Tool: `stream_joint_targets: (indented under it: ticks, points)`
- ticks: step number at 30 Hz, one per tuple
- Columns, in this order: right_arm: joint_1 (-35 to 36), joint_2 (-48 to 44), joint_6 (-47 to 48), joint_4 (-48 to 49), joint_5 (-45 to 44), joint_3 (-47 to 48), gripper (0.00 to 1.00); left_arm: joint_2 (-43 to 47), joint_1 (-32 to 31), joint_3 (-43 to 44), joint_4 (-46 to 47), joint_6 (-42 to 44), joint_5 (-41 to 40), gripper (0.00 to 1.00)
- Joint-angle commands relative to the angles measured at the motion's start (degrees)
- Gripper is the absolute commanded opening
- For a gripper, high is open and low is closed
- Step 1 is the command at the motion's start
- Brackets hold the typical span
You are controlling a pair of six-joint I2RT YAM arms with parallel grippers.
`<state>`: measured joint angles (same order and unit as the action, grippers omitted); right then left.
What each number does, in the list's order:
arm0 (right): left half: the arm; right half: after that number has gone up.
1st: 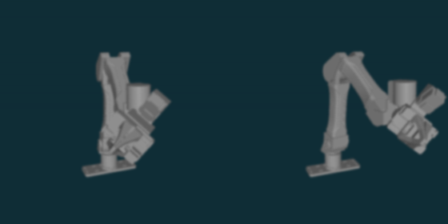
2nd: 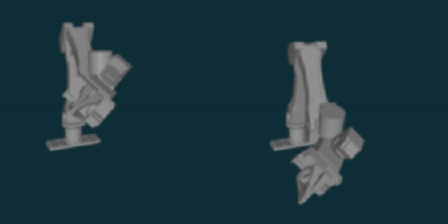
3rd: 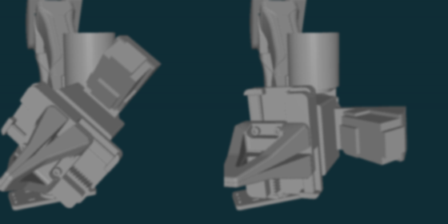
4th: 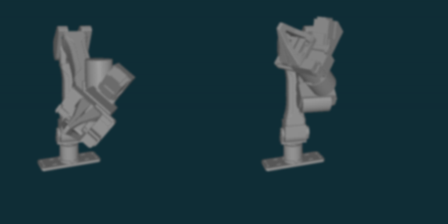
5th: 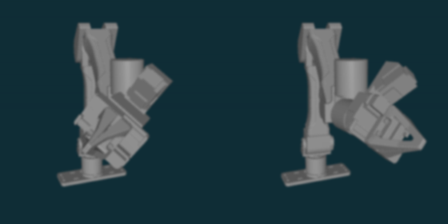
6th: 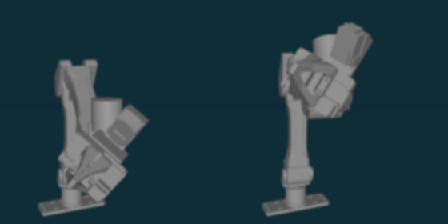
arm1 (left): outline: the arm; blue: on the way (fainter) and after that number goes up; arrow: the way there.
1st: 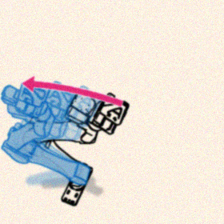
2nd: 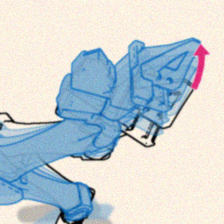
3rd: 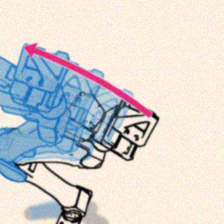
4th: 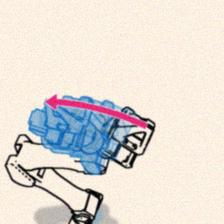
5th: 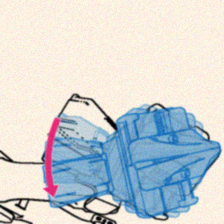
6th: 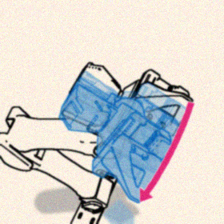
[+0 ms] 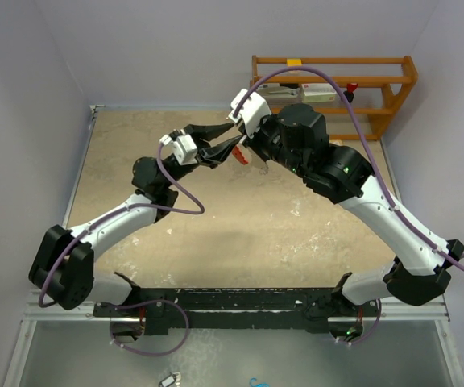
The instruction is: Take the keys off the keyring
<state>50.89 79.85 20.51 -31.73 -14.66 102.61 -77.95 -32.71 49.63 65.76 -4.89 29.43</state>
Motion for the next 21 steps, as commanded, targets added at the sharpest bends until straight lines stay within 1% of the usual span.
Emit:
stream_joint_targets:
  ticks: [1,10,14,21]
  points:
    - [0.10,-1.90,0.01,3.61,1.63,1.21,0.00,-1.31,-0.42,3.26,2.80,0.20,0.38,0.34]
    - [0.10,-1.46,0.10,3.41,1.91,1.55,0.00,-2.92,-0.84,4.48,3.97,-0.75,1.94,0.32]
    - [0.20,-1.30,0.18,3.53,2.29,1.63,0.00,-3.54,-1.12,4.67,4.30,-1.01,2.36,0.30]
    - [0.21,-1.63,0.04,3.64,2.75,1.39,0.00,-3.70,-1.47,4.61,1.66,0.84,1.07,0.26]
